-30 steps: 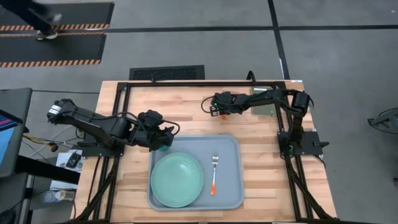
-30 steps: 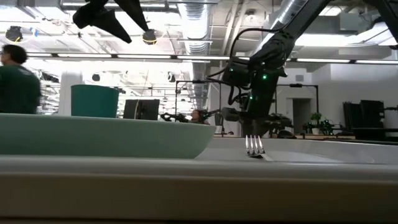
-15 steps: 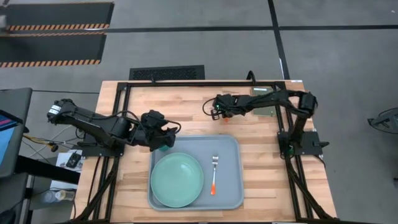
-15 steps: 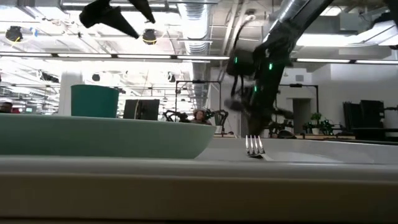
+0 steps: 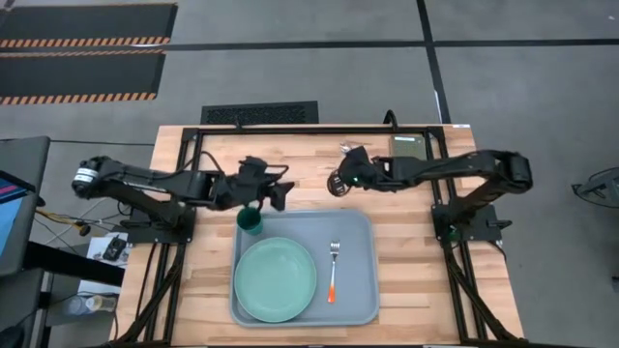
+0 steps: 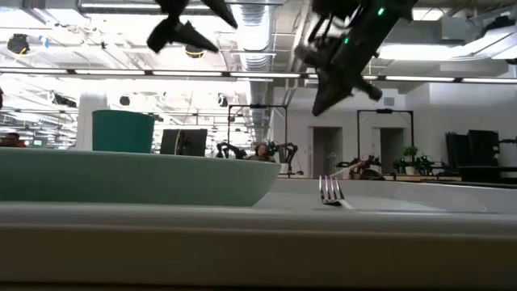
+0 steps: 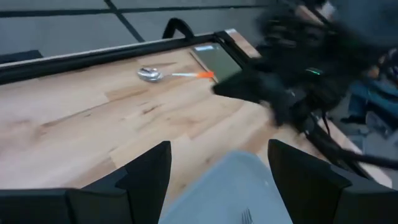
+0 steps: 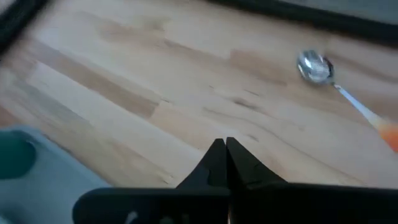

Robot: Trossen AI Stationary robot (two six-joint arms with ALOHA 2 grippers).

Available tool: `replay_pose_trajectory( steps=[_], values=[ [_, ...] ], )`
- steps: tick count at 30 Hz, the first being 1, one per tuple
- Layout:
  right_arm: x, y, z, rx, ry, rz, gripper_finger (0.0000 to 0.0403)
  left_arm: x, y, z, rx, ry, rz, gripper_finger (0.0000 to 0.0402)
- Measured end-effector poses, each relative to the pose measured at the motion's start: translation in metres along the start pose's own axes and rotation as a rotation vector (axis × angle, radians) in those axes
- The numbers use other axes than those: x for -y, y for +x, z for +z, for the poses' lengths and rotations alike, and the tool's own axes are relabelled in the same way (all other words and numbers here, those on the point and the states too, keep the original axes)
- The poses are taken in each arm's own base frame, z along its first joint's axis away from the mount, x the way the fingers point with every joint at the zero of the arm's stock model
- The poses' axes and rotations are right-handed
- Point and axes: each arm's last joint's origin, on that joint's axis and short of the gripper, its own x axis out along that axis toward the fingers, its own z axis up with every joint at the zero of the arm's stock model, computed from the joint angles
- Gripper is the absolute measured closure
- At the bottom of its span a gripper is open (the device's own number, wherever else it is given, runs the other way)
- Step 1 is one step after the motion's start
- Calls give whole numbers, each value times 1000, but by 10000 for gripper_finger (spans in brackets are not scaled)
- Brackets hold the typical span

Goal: Pick and place plate/cup/fork/spoon on tray
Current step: Put the orange spoon to the right side of the blue plate on the blue serving tray

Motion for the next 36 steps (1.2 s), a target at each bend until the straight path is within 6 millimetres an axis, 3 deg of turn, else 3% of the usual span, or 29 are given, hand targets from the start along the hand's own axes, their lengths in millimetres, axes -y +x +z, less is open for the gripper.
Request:
replay_pose_trajectory(
  steps=[5,11,15,21,27,31,36],
  values=[
    [2,-13,-5,15,-143,-55,380,-17,20,-8,-9,-66,-49,148],
    [27,1,-4,-152,-248,-178,322,-19,26,-7,3,-68,-151,148],
    [54,12,13,-235,-362,-238,266,-21,28,-6,-46,-53,-191,148],
    [108,38,53,-348,-359,-69,190,-18,29,-14,-100,-6,-212,148],
    [153,75,60,-450,-418,-130,176,-18,31,-16,-112,-2,-208,148],
    [166,105,60,-519,-413,-105,182,-18,31,-16,-110,-3,-210,148],
    [162,133,73,-550,-445,-68,183,-18,31,-16,-111,-1,-209,148]
  ],
)
